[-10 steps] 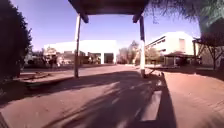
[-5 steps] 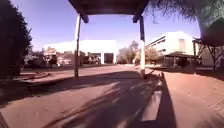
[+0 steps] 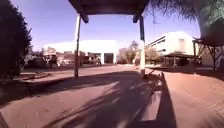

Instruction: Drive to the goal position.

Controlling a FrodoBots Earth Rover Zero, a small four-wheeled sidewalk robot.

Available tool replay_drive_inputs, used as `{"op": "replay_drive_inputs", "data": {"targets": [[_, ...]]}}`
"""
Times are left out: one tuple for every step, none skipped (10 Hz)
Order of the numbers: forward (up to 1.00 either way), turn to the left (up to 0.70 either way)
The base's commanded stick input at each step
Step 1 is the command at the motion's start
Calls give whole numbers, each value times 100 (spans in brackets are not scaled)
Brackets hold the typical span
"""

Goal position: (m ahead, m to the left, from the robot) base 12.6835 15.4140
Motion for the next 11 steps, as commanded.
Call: {"op": "replay_drive_inputs", "data": {"targets": [[-82, 0], [26, 0], [76, 0], [85, 0], [85, 0], [85, 0], [85, 0], [85, 0], [85, 0], [85, 0], [85, 0]]}}
